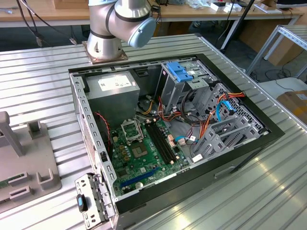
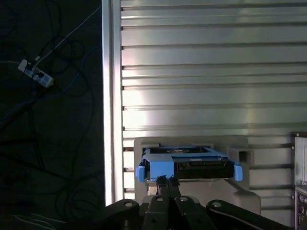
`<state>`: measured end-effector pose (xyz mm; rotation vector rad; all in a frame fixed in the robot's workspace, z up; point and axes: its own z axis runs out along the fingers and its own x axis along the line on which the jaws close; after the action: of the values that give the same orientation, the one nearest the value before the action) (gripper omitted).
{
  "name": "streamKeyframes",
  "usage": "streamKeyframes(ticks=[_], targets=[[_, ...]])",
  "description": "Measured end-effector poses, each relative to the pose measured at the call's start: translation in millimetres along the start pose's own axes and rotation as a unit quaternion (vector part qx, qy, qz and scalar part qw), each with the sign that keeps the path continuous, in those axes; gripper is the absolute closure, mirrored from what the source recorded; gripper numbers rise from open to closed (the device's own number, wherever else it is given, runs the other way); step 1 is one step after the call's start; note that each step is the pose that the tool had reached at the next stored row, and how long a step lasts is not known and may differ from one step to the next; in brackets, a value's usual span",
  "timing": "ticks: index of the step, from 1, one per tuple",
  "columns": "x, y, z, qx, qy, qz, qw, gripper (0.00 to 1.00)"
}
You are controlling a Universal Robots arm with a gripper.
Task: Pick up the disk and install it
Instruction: 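Pick up the disk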
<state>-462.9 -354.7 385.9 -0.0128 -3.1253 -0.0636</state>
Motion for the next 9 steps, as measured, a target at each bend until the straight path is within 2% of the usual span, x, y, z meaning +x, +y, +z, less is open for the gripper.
streamKeyframes(ticks=[2, 4, 5, 7, 8, 9], targets=[[0.0, 0.0, 0.0, 0.0003, 0.0008, -0.018, 0.9998, 0.89], [0.0, 0.0, 0.0, 0.0009, 0.0023, -0.055, 0.9985, 0.89], [0.0, 0.0, 0.0, 0.0012, 0.003, -0.073, 0.9973, 0.89], [0.0, -0.1, 0.0, 0.0014, 0.0038, -0.091, 0.9958, 0.89], [0.0, -0.1, 0.1, 0.0017, 0.0044, -0.107, 0.9942, 0.89], [0.0, -0.1, 0.2, 0.0018, 0.0048, -0.117, 0.9932, 0.89]])
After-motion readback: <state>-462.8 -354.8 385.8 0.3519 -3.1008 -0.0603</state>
